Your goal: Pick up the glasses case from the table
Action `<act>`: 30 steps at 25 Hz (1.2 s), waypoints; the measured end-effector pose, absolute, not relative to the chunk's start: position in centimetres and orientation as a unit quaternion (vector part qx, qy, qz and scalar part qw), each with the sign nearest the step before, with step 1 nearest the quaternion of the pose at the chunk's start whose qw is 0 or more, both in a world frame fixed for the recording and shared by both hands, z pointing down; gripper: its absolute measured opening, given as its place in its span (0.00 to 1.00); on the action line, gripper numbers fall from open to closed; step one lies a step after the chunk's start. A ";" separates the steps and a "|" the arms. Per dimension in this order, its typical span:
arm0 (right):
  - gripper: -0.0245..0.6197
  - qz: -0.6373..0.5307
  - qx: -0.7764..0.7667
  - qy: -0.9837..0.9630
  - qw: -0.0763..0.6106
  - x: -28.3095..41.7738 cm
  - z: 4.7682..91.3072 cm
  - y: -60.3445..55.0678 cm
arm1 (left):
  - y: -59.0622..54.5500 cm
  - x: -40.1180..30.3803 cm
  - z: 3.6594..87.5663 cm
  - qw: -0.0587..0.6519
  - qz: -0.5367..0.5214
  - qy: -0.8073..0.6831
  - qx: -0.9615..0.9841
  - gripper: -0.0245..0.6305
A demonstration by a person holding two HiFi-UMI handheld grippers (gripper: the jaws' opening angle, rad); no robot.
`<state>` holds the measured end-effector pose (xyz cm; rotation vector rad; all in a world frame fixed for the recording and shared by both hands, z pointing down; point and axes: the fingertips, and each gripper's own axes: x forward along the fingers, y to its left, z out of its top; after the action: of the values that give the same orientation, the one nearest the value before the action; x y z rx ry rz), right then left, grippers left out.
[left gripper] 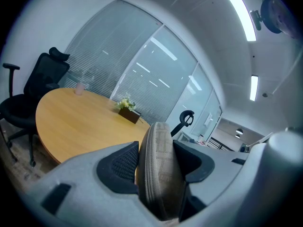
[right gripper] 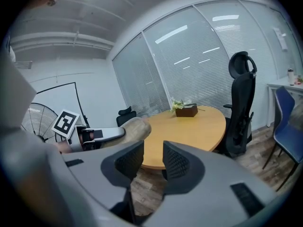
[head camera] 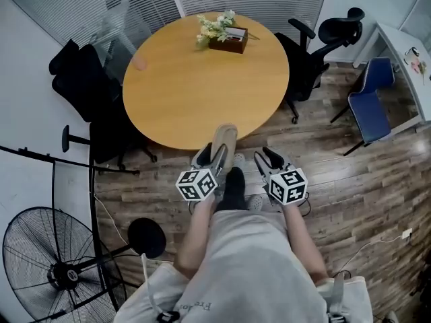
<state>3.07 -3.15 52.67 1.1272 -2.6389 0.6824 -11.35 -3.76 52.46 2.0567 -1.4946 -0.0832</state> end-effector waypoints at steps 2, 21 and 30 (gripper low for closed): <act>0.19 0.231 0.381 -0.891 0.094 3.1 52.7 -3.2 | -3.8 -11.5 52.5 0.298 -0.037 -0.562 0.770 0.38; 0.03 0.230 0.357 -0.901 0.088 2.7 52.6 -3.0 | -4.0 -11.4 52.6 0.309 -0.049 -0.565 0.764 0.38; 0.03 0.228 0.349 -0.904 0.092 2.5 52.6 -2.8 | -3.9 -11.6 52.7 0.316 -0.054 -0.566 0.760 0.38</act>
<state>2.45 -2.83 52.56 1.0355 -2.6861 0.6765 -11.58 -3.89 52.72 2.0019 -1.4895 -0.1421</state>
